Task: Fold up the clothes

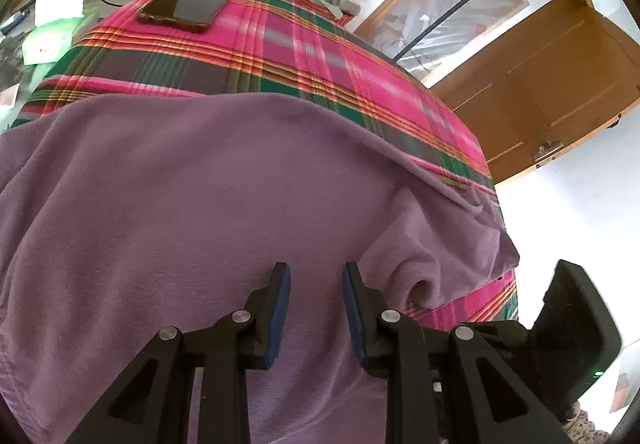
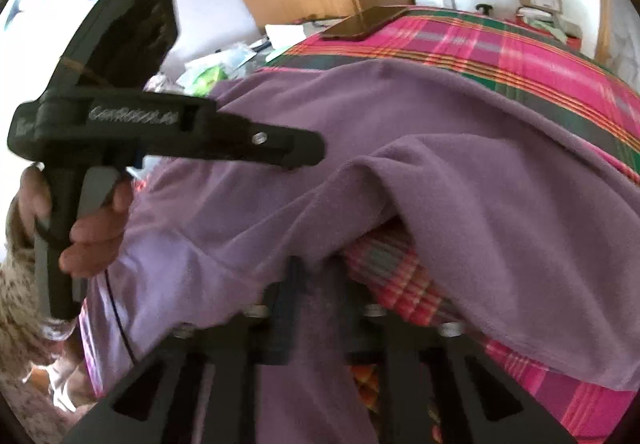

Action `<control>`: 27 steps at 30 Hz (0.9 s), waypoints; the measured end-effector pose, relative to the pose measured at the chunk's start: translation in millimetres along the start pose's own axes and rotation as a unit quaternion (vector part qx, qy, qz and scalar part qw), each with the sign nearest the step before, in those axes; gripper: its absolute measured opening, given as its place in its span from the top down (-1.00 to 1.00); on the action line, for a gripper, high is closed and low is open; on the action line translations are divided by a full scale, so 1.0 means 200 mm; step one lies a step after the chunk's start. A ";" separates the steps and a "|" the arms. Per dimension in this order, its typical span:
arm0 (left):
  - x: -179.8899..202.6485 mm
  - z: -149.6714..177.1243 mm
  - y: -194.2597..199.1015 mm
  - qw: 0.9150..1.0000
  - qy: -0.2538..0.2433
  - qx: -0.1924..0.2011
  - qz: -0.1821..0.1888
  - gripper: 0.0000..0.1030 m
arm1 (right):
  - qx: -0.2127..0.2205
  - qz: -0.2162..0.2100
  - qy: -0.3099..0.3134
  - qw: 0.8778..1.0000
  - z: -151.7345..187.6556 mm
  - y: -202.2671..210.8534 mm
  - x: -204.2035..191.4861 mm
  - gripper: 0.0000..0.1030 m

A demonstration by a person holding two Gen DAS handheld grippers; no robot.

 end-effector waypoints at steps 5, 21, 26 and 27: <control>-0.02 0.00 -0.02 1.000 -0.004 -0.003 -0.006 0.48 | 0.025 -0.021 -0.010 0.999 0.00 0.10 -0.04 0.88; 0.00 -0.03 -0.01 0.999 -0.020 0.004 -0.024 0.48 | 0.024 -0.058 -0.051 0.997 0.09 0.19 -0.06 0.83; 0.02 -0.07 0.03 0.998 -0.036 0.011 -0.047 0.48 | 0.043 -0.015 -0.069 0.997 0.12 0.35 0.10 0.78; 0.03 -0.08 0.03 0.998 -0.040 0.013 -0.052 0.48 | 0.047 -0.007 -0.072 0.996 0.12 0.38 0.13 0.75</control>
Point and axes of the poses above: each gripper's, at about its wrist camera, not at the fingertips, and y roughly against the way its jaws point, x to its right, z to its underside, the point moved 7 cm from there along -y, roughly the way its jaws point, and after that the axes turned 5 degrees about y, right-handed, at the moved point
